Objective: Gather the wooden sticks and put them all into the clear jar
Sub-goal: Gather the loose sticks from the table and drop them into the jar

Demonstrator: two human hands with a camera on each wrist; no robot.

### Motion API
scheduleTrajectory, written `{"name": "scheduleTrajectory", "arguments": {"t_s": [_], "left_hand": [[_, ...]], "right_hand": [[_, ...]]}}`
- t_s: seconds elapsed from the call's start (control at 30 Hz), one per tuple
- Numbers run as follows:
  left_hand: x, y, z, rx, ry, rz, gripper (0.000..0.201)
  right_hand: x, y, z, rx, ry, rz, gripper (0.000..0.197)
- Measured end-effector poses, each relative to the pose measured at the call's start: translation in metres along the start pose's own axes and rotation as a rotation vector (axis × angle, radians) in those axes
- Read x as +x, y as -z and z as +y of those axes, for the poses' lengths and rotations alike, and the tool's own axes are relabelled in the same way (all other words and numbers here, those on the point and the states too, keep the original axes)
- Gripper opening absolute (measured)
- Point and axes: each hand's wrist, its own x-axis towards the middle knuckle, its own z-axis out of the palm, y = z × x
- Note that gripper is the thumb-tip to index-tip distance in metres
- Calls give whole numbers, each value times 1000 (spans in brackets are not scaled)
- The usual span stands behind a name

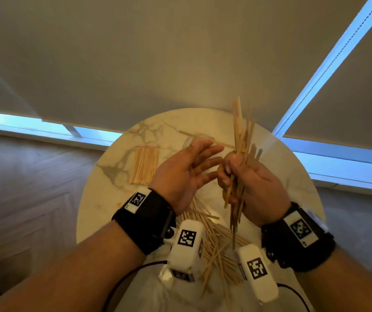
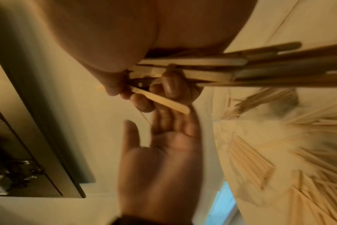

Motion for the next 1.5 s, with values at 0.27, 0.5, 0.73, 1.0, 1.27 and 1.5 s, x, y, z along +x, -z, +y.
{"name": "scheduleTrajectory", "arguments": {"t_s": [0.27,0.5,0.73,1.0,1.27,1.5], "left_hand": [[6,9,20,-44,-167,105,25],[-15,24,-1,544,-191,82,17],[-26,13,-27,470,-35,87,24],[-32,14,-46,-141,343,167,59],[-21,-7,-35,-349,352,47,43],[-18,-7,-39,-371,314,-7,39]], "right_hand": [[-7,-4,28,-113,-136,32,36],[0,2,18,-52,-5,168,38],[14,-13,-6,-116,85,241,37],[23,-27,-51,298,324,184,37],[20,-37,-40,162,416,44,14],[12,-35,-33,-109,396,36,3]]}}
